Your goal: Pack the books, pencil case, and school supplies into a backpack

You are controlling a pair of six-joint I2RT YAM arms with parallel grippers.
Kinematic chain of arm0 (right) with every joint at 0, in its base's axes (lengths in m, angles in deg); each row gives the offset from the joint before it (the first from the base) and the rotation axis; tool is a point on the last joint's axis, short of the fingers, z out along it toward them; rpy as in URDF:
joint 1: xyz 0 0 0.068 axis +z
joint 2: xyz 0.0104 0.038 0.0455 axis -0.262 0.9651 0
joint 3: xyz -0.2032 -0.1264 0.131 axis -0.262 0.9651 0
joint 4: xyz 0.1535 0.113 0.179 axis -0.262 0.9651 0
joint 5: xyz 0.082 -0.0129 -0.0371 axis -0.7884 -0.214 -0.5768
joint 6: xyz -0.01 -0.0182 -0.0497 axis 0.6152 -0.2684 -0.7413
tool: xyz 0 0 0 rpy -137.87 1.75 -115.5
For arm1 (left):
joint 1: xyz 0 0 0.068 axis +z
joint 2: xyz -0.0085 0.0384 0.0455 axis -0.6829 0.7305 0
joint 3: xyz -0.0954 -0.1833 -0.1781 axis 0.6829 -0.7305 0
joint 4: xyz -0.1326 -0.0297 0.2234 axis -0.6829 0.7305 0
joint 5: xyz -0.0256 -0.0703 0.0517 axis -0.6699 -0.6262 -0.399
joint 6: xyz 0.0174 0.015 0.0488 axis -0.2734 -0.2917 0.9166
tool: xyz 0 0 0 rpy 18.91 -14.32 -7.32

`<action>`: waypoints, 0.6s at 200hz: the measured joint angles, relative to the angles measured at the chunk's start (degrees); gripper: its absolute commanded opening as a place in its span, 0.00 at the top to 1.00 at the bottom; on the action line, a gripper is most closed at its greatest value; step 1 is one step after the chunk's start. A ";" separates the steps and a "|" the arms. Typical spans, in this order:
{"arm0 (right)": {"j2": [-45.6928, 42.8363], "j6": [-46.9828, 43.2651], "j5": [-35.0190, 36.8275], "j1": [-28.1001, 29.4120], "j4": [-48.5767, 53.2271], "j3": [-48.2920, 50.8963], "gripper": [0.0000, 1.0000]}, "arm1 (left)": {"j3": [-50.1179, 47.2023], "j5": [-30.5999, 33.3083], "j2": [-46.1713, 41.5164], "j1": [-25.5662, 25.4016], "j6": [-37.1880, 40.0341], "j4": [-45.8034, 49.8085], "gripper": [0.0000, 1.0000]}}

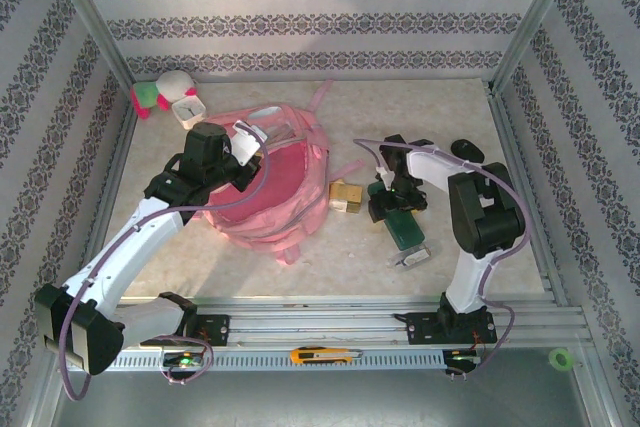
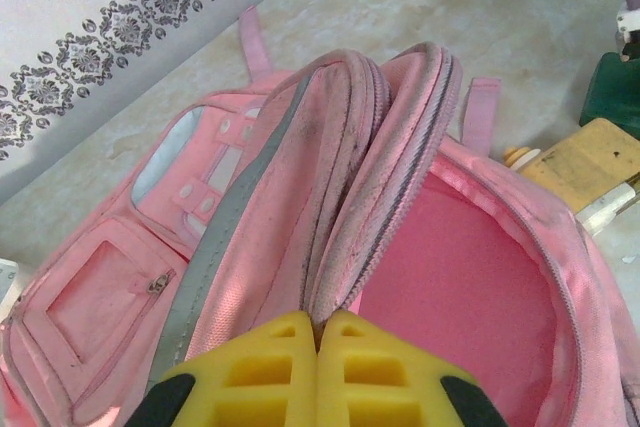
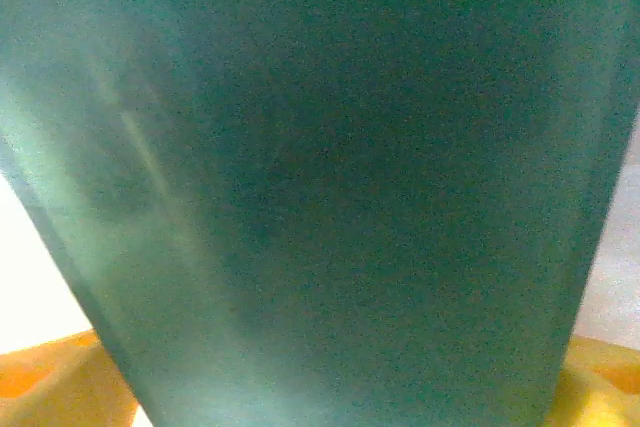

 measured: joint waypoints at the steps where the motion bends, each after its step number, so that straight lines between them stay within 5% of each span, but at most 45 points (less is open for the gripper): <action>1: 0.02 0.11 0.04 0.00 0.04 -0.02 0.21 | 0.00 0.00 -0.02 0.00 -0.04 0.00 1.00; 28: 0.17 0.24 1.27 0.02 0.44 -0.24 0.36 | -0.02 -0.20 -0.37 0.00 -0.52 0.00 1.00; 65: -3.41 0.48 2.05 0.04 -0.68 1.20 0.39 | -0.02 -0.44 -1.51 0.00 -1.40 0.13 1.00; 120: -30.42 -5.09 2.27 6.21 -3.13 1.70 0.40 | 1.57 -3.67 -2.64 0.00 -4.57 5.05 1.00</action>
